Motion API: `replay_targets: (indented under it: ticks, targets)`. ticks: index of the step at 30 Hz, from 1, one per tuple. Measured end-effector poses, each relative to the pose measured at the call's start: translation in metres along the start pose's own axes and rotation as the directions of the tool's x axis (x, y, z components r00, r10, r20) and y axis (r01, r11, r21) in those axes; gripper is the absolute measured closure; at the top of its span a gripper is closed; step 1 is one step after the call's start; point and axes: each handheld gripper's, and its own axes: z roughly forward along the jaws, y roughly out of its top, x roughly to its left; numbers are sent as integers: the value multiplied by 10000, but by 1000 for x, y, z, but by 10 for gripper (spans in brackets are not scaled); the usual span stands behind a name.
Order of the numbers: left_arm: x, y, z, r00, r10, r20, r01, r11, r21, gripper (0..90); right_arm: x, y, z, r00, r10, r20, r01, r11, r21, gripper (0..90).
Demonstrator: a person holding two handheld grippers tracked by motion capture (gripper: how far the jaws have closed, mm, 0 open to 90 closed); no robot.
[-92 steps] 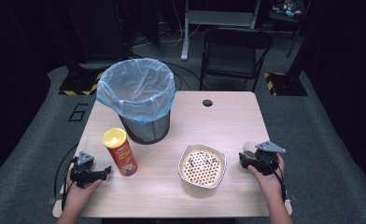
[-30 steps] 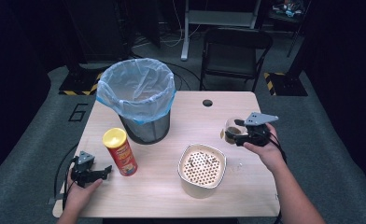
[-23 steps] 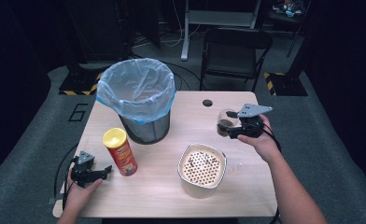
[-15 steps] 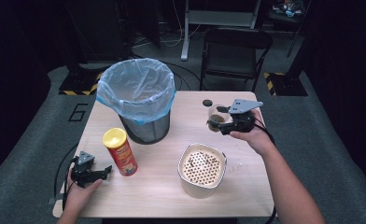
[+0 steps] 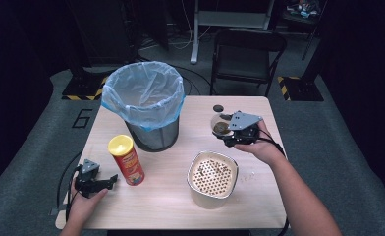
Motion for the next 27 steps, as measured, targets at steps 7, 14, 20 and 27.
replay_targets:
  ticks: [7,14,20,27]
  targets:
    - [0,0,0,10000,-5,1,5,10000,-11,133,15,-3,2,9893,-1439,238,1425,9883,543,364]
    - [0,0,0,10000,-1,2,1,10000,-11,133,20,0,3,9837,-1778,276,1763,9832,482,364]
    - [0,0,0,10000,-3,1,3,10000,-14,133,21,0,4,9783,-2042,343,2026,9782,462,364]
    - [0,0,0,10000,3,-3,-3,10000,-6,133,22,-3,5,9763,-2138,340,2123,9763,409,364]
